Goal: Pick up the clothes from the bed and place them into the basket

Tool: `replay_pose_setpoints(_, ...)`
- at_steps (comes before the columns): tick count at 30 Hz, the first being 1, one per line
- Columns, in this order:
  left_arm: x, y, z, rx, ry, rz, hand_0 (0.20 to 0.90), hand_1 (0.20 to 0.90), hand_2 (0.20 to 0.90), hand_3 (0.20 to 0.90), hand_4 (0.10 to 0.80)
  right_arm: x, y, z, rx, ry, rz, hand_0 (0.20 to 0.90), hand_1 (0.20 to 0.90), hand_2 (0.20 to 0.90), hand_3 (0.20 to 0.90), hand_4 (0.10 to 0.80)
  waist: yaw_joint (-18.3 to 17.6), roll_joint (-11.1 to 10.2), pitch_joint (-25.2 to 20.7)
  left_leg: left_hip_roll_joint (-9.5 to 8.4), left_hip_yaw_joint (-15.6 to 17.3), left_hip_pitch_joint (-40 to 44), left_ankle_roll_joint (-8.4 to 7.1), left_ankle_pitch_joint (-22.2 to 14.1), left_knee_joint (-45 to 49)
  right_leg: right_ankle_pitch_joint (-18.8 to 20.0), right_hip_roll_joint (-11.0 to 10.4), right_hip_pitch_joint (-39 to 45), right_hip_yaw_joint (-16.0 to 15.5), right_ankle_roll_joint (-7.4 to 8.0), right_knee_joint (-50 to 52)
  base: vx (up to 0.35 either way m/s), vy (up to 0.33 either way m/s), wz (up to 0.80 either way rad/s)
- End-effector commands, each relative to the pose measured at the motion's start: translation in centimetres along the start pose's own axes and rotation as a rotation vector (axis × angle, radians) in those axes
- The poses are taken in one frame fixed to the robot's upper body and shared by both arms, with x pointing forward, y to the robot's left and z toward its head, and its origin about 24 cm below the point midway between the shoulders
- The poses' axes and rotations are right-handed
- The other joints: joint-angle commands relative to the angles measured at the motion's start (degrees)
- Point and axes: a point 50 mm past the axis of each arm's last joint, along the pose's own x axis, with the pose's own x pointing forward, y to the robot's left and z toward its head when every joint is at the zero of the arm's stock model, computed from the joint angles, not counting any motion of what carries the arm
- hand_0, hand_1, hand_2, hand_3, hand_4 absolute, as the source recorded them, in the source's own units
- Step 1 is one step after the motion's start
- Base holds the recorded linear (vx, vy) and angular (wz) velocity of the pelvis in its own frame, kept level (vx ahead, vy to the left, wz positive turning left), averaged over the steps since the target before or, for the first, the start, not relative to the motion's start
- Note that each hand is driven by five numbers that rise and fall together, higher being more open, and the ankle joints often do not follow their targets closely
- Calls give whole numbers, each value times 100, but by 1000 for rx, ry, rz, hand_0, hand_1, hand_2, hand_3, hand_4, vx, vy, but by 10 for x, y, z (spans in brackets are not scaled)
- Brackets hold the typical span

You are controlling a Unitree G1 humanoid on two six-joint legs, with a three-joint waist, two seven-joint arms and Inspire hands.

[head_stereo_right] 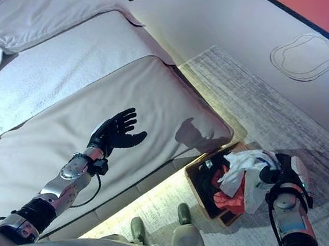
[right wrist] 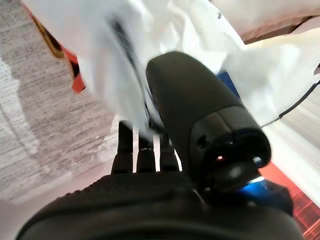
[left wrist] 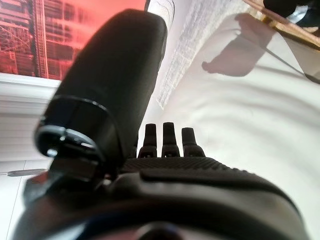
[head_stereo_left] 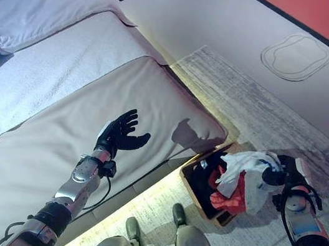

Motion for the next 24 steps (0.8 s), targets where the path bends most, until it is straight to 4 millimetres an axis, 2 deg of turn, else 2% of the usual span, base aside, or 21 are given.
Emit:
replay_pose_setpoints(1,15,-10,36,40,-181,-74,900,900,900,900,800,16,-36,37,63,-107,-174,900,900,900,900,800,185,-178,-174,-51,-208,102,126,-967,329,-82,-101,-309,-260,227,249,20,-17,15)
replay_pose_setpoints(6,12,-5,35,41,-183,-72,900,900,900,900,800,13,-29,29,54,-81,-162,900,900,900,900,800,215,-190,-201,-50,-231,106,128,-948,307,-83,-92,-280,-257,220,222,10,-9,4)
replay_pose_setpoints(12,14,-7,39,38,-201,-68,900,900,900,900,800,13,-27,29,59,-76,-161,900,900,900,900,800,230,-200,-179,-30,-240,115,119,-935,298,-87,-96,-245,-257,212,205,0,0,0)
replay_pose_setpoints(19,12,-5,31,10,-176,-26,900,900,900,900,800,6,-22,60,108,-243,-145,900,900,900,900,800,260,-225,-306,-11,-355,235,112,-914,242,-143,-77,-100,-263,177,217,46,15,0)
replay_pose_setpoints(20,10,-5,25,-4,-164,-10,900,900,900,900,800,0,-14,75,123,-324,-127,900,900,900,900,800,280,-237,-348,-5,-421,243,105,-899,227,-174,-68,-73,-272,165,239,57,25,4)
replay_pose_setpoints(24,5,-4,14,30,-160,-7,900,900,900,900,800,-15,6,92,155,-426,-70,900,900,900,900,800,353,-277,-414,-1,-600,273,88,-829,148,-238,-60,12,-333,140,257,53,6,12)
